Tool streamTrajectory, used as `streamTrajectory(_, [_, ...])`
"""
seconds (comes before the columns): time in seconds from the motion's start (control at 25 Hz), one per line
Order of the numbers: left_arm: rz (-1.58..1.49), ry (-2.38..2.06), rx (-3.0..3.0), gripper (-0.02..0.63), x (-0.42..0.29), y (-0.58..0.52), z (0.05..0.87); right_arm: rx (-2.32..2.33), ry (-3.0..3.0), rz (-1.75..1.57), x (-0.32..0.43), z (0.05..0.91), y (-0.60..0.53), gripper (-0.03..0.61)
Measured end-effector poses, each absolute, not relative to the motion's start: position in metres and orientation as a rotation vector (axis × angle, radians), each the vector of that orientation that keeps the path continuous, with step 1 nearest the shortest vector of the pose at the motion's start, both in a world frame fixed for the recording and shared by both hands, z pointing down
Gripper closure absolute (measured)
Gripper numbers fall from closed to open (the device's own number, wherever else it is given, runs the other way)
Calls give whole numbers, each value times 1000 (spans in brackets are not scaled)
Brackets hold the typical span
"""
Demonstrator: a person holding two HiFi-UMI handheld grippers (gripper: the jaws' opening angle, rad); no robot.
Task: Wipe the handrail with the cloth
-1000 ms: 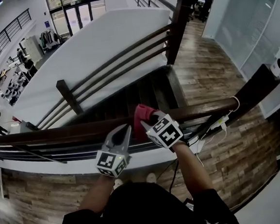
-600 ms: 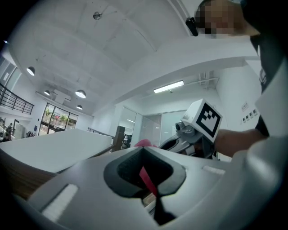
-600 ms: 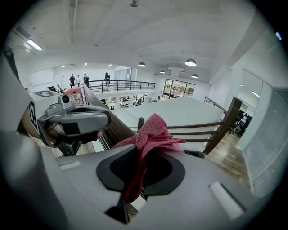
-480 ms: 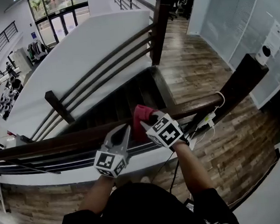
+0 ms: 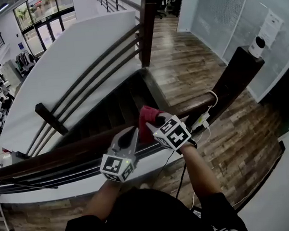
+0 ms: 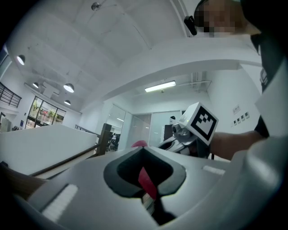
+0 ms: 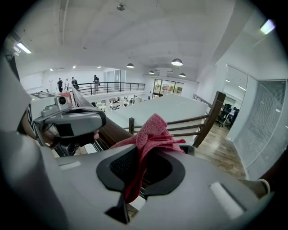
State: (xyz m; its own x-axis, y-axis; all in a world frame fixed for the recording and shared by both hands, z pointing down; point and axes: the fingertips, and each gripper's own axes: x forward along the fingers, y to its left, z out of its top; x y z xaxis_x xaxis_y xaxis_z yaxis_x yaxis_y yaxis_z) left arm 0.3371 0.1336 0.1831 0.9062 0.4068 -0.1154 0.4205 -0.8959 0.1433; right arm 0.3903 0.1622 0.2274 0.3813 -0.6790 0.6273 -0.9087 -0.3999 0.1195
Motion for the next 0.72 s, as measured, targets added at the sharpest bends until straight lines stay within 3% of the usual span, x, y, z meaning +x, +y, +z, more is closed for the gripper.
streamTrajectory(0.72, [-39, 899, 2829, 614, 376, 215, 185, 2359, -1167, 729, 451, 227, 259, 529])
